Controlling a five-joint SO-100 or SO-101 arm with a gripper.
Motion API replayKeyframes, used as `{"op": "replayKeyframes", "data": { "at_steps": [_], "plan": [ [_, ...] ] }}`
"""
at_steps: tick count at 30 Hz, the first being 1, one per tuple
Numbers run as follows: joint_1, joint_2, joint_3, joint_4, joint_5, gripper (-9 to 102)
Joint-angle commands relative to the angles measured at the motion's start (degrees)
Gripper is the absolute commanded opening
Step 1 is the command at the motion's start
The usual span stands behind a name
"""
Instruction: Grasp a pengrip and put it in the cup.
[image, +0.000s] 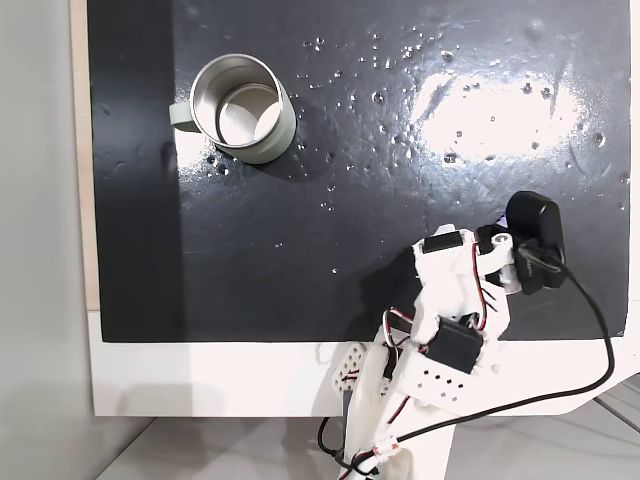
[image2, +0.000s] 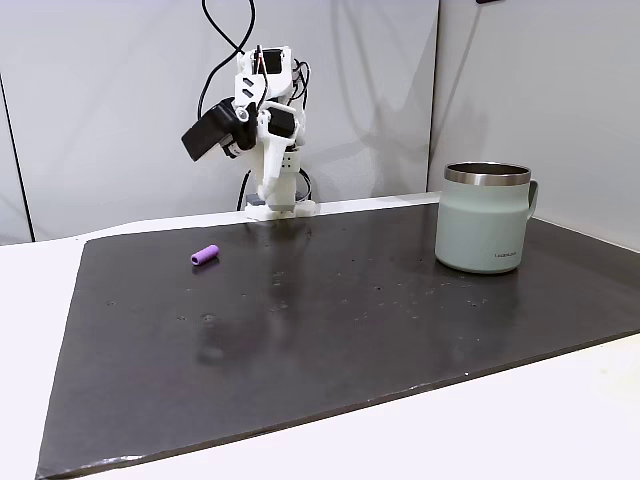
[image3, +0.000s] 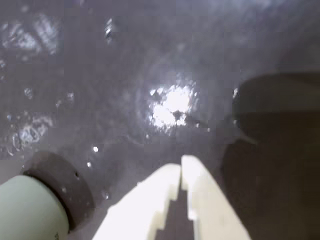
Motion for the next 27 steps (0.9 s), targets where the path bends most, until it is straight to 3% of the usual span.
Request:
{"op": "replayKeyframes", "data": {
  "at_steps": [1,9,19,24,27],
  "plan": [
    [4.2,-6.2,-5.8,-5.4,-4.2,0],
    [10.6,-24.5,-15.9,-10.8,-9.2,0],
    [15.3,-44.6,-31.5,-10.3,-15.1,1],
    [16.9,-47.7,-33.2,-10.0,-21.0,9],
    [17.1,-49.6,-33.6,-10.1,-23.9,22]
  ]
}}
